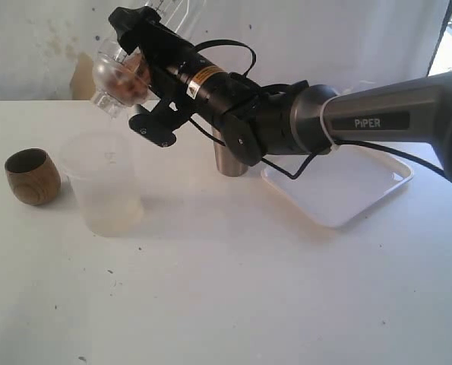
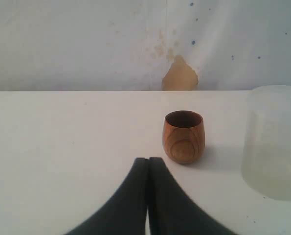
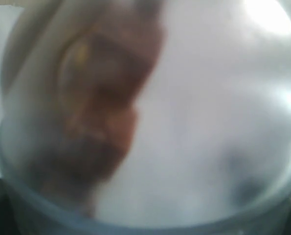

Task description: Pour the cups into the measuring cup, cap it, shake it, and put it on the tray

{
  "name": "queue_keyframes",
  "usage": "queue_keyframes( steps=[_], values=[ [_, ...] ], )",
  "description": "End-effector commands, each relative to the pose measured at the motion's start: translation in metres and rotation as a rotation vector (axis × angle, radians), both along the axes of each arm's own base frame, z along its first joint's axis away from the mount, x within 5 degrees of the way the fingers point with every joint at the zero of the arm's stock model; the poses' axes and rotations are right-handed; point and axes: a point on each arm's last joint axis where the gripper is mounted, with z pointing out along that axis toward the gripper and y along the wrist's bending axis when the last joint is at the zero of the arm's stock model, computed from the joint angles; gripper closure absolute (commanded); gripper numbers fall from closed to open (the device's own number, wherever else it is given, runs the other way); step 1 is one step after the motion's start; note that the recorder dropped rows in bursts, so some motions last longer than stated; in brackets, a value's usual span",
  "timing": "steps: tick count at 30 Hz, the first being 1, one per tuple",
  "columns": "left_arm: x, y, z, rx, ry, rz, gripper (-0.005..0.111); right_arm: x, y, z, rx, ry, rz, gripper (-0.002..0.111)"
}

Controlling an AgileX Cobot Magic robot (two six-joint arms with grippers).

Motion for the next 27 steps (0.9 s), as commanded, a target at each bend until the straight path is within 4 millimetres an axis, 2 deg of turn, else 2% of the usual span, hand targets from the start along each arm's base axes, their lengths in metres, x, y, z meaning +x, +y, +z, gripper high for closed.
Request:
queue_keyframes(
  steps=[1, 27],
  values=[
    [0.0, 0.0, -0.0008, -0.001, -0.006, 0.0, 0.107, -0.0007, -0.0033, 0.0122, 0.024, -0.067, -0.003, 0.108],
    [0.0, 0.0, -0.0008, -0.001, -0.006, 0.0, 0.107, -0.0005, -0.0036, 0.0123, 0.048, -0.052, -0.002, 0.108]
  ],
)
